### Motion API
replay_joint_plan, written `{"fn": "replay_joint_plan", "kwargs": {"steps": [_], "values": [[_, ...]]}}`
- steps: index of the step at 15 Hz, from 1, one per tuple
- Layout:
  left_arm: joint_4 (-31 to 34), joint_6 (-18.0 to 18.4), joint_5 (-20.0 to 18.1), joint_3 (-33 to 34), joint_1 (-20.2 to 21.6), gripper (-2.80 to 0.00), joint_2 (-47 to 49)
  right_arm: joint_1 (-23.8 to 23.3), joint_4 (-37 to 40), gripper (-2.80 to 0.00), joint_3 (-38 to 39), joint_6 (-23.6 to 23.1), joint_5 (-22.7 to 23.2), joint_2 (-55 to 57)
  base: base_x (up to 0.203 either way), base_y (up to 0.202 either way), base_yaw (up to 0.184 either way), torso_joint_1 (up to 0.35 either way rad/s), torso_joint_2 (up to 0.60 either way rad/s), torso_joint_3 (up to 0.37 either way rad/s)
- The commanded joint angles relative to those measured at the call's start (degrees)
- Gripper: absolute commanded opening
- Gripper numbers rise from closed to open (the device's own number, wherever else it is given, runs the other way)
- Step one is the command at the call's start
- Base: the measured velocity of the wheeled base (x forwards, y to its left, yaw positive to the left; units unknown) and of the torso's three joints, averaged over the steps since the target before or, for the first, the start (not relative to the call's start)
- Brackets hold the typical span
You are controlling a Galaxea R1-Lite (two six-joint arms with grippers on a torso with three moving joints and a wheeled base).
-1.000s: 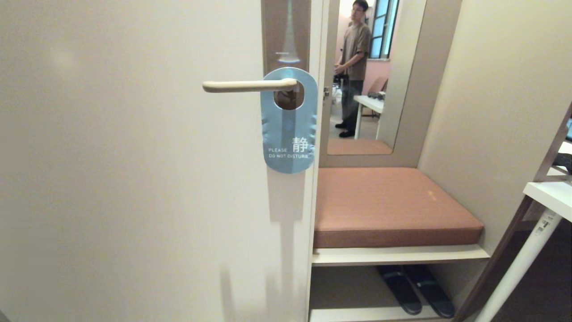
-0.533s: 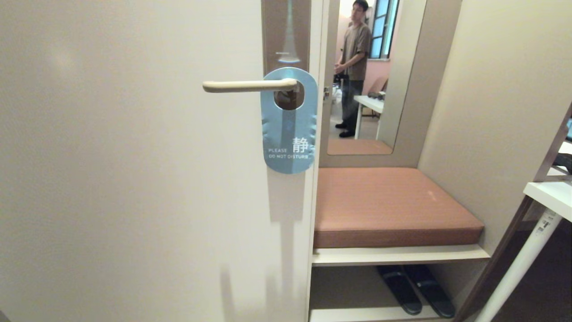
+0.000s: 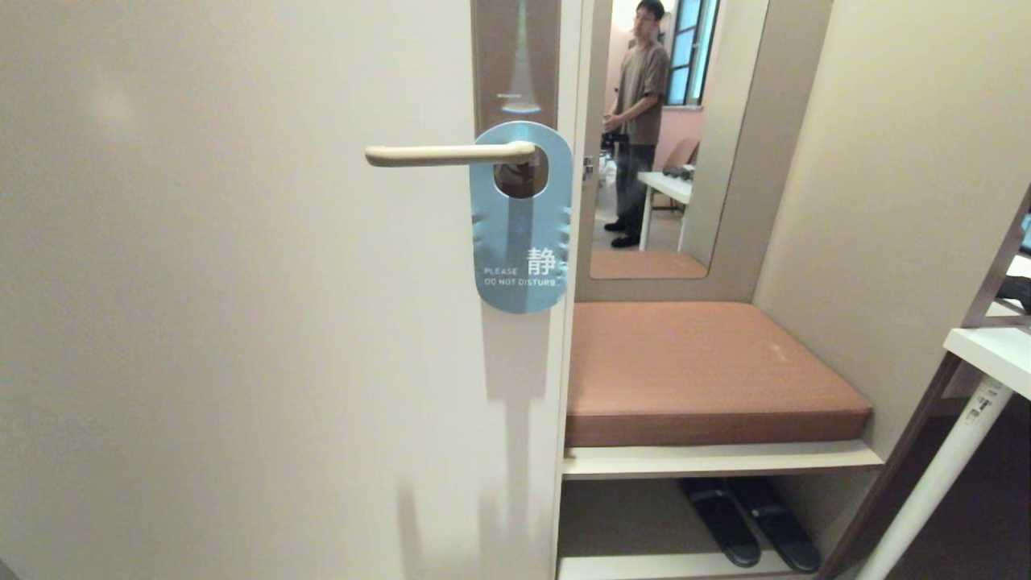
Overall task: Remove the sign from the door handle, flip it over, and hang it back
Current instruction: Take down the sign
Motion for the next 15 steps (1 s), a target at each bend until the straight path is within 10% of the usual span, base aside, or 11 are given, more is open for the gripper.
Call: {"fn": "replay_joint_plan", "kwargs": {"steps": [1,15], "values": [[0.0,-0.02,0.02,0.0,0.02,-2.8,0.0,0.0,0.72,-2.8,-0.8,-0.05,-0.02,0.06,0.0,0.0,0.0,0.0,0.0,0.0],[0.0,0.04,0.02,0.0,0.02,-2.8,0.0,0.0,1.49,-2.8,-1.88,0.33,0.07,0.2,0.0,0.0,0.0,0.0,0.0,0.0]]}}
